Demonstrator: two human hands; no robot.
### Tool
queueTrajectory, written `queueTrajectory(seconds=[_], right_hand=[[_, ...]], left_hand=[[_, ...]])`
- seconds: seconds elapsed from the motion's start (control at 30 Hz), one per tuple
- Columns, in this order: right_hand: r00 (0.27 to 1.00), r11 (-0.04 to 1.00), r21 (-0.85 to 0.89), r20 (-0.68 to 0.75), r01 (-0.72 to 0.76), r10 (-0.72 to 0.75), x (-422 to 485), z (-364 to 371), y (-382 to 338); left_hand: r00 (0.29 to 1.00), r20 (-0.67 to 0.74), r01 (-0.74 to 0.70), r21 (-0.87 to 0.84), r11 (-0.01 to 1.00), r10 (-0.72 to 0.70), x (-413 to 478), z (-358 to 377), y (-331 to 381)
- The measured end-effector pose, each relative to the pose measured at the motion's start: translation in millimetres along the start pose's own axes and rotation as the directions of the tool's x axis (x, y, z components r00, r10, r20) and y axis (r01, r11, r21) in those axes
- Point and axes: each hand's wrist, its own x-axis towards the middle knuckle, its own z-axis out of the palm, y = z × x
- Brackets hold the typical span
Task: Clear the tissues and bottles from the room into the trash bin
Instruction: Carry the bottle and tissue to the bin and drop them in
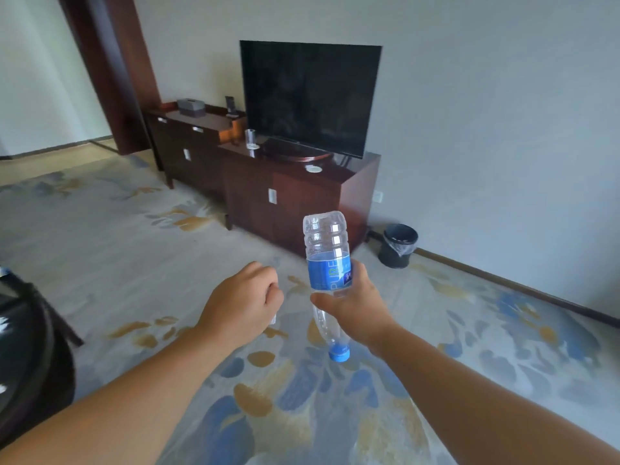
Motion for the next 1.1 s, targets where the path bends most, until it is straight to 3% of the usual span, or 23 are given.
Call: queueTrajectory(seconds=[0.37,0.9,1.1], right_hand=[[0.975,0.989,0.023,-0.166,-0.148,0.15,57.1,-90.7,63.1],[0.88,0.952,0.009,-0.38,-0.305,0.285,236.6,-124.3,73.3],[0.863,0.944,0.035,-0.396,-0.327,0.314,295.7,-143.2,89.2]], left_hand=[[0.976,0.103,-0.187,-0.059,0.981,0.192,100.0,81.2,70.4],[0.879,0.171,-0.404,-0.227,0.886,0.444,323.2,162.4,50.5],[0.86,0.206,-0.413,-0.255,0.874,0.467,390.5,197.4,53.0]])
